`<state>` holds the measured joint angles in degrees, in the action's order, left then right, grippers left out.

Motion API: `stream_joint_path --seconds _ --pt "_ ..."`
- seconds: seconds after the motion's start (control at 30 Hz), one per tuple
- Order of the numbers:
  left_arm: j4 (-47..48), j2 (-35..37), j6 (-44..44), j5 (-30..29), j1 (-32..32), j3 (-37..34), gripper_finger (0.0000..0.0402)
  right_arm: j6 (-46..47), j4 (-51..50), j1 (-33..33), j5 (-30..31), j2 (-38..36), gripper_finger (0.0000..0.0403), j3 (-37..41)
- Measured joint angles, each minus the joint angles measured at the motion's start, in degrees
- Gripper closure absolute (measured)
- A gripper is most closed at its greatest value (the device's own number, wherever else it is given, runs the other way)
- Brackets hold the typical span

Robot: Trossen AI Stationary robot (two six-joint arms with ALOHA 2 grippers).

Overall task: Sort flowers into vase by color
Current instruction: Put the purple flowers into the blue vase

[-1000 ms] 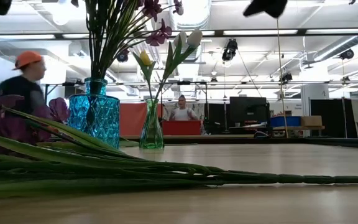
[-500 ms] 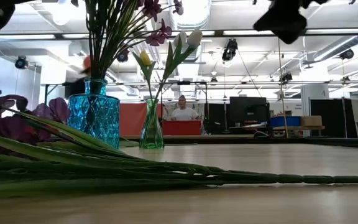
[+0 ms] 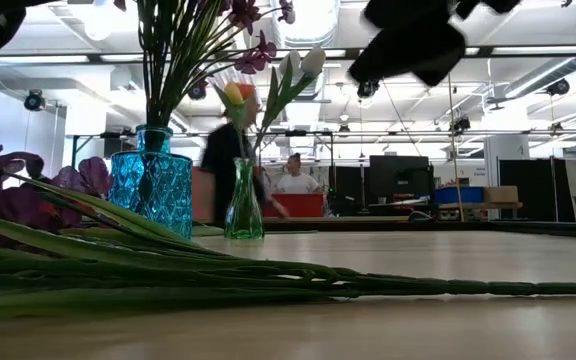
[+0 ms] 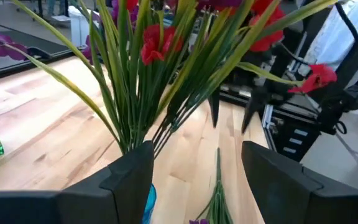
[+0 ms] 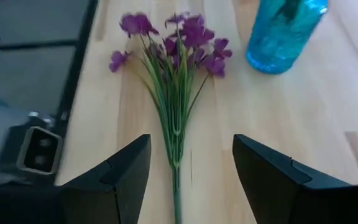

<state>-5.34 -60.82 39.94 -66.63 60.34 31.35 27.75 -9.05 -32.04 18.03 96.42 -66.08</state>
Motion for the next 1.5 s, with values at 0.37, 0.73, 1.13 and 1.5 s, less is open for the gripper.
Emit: stream_joint_path --seconds 0.37,0.73,1.13,1.5 --pt "-0.13 -0.81 0.72 0.20 0.39 0.07 0.0174 -0.61 -7.00 0.04 -0.46 16.55 0.0121 -15.83" --pt "-0.18 -0.81 0.26 0.17 0.39 0.07 0.0174 2.39 -18.13 0.04 -1.03 27.38 0.0151 -24.80" --pt "-0.83 -0.83 0.49 0.13 0.39 0.94 0.0173 0.38 -17.72 -0.42 -2.93 27.35 0.0382 -24.77" --pt "-8.03 -7.22 -12.29 -0.35 5.69 4.87 0.0173 -10.16 -9.86 -7.17 9.16 19.17 0.0385 -21.09"
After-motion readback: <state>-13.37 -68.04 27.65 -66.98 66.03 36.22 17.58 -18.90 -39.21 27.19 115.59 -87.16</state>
